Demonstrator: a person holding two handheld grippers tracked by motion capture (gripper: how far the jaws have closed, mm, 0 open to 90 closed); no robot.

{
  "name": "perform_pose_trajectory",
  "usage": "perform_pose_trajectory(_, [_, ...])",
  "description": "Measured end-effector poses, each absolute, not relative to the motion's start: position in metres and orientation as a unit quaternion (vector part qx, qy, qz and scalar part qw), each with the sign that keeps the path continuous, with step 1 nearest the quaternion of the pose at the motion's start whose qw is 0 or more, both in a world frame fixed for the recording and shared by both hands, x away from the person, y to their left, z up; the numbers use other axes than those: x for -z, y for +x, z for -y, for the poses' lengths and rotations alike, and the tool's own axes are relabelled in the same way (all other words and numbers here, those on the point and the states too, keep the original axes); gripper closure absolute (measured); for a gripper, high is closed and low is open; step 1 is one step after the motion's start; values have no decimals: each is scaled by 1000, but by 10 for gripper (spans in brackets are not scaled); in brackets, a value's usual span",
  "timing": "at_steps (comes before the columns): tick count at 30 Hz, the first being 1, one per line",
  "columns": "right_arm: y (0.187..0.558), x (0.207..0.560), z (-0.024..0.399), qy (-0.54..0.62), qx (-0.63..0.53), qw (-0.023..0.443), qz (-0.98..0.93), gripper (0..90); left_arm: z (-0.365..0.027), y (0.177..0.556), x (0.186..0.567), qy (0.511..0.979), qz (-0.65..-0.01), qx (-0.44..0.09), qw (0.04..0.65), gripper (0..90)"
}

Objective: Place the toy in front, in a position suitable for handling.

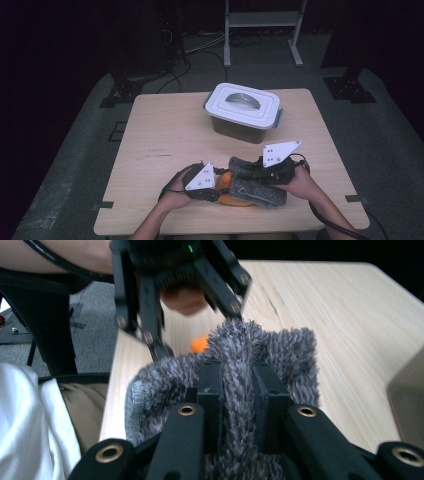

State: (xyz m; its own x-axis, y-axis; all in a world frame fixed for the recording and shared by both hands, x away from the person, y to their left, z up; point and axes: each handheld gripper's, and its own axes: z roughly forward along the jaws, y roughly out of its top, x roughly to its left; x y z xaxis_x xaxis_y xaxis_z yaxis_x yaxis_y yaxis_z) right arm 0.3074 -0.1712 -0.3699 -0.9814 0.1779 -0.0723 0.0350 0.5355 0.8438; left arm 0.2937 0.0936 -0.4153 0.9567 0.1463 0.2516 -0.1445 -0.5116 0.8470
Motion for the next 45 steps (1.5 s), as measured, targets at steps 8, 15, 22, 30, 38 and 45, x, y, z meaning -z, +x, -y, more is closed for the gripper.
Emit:
perform_pose_trajectory(8, [316, 394, 196, 120, -492, 43, -861, 760, -101, 309, 419, 856, -91, -64, 504, 278])
perform_pose_trajectory(15, [306, 396, 191, 109, -497, 35, -860, 760, -96, 304, 419, 861, -93, -60, 496, 390])
perform_pose_trajectory(22, [301, 373, 178, 77, -503, 59, -859, 761, -90, 293, 411, 858, -17, -153, 490, 509])
perform_pose_trajectory(30, [305, 371, 158, 49, -482, 65, -873, 761, -100, 297, 417, 859, -9, -157, 487, 500])
perform_pose_trajectory(38, [314, 391, 189, 112, -487, 57, -864, 760, -109, 309, 420, 854, -67, -116, 502, 356])
perform_pose_trajectory(45, [306, 386, 173, 83, -479, 59, -872, 759, -103, 307, 413, 849, -67, -93, 516, 327])
